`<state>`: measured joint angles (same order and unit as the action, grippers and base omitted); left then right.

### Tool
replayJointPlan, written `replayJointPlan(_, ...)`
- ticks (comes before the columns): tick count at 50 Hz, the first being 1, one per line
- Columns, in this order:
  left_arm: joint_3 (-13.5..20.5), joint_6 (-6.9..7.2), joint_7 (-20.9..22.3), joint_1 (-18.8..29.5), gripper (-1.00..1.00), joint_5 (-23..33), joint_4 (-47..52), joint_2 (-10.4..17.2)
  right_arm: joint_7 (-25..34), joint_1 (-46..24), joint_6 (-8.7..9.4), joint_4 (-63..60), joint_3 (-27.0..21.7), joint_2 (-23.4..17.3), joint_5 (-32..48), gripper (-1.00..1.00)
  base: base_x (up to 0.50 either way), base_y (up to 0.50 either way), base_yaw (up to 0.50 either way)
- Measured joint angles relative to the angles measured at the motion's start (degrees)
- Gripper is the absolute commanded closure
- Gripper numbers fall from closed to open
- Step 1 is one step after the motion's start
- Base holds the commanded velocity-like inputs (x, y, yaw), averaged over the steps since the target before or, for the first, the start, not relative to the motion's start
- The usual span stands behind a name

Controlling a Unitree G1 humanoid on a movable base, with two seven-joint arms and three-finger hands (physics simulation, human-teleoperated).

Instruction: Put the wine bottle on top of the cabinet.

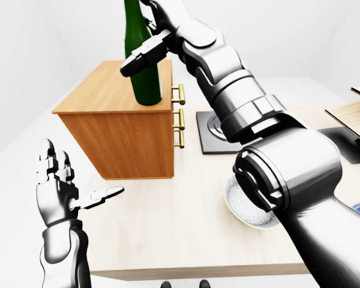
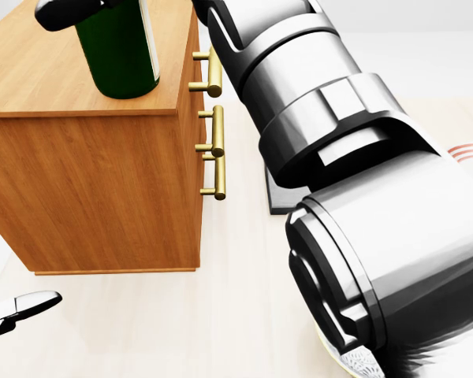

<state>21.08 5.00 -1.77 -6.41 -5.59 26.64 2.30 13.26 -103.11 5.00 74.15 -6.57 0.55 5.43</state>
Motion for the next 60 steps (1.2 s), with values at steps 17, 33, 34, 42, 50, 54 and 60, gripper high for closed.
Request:
replayJointPlan(17, -0.08, 0.0, 0.01, 0.01, -1.0, 0.03, 0.04, -0.02, 0.21, -2.1, 0.0, -0.17, -0.11, -0.86, -0.23, -1.0, 0.0, 0.0, 0.0)
replayJointPlan(33, -0.08, 0.0, -0.05, 0.08, -1.0, -0.01, 0.45, -0.01, 0.39, -3.95, 0.0, -0.5, -0.25, -2.4, -0.24, -1.0, 0.0, 0.0, 0.0)
replayJointPlan(34, -0.09, 0.0, -0.05, 0.08, -1.0, -0.02, 0.45, -0.01, 0.41, -4.09, 0.0, -0.52, -0.27, -2.5, -0.25, -1.0, 0.0, 0.0, 0.0)
replayJointPlan(42, -0.08, 0.0, -0.06, 0.08, -1.0, -0.08, 0.73, -0.02, 0.61, -5.44, 0.0, -0.65, -0.41, -3.39, -0.35, -1.0, 0.0, 0.0, 0.0)
replayJointPlan(50, -0.23, 0.0, -0.06, 0.07, -1.0, 0.0, 0.74, -0.08, 0.65, -7.23, 0.0, -0.73, -0.63, -4.58, -0.5, -1.0, 0.0, 0.0, 0.0)
replayJointPlan(54, -0.27, 0.0, -0.06, 0.06, -1.0, 0.03, 0.78, -0.09, 0.43, -8.37, 0.0, -0.74, -0.86, -5.44, -0.64, -1.0, 0.0, 0.0, 0.0)
replayJointPlan(60, -0.36, 0.0, -0.06, 0.04, -1.0, 0.13, 0.76, -0.12, 0.08, -10.12, 0.0, -0.73, -0.95, -6.92, -0.33, -1.0, 0.0, 0.0, 0.0)
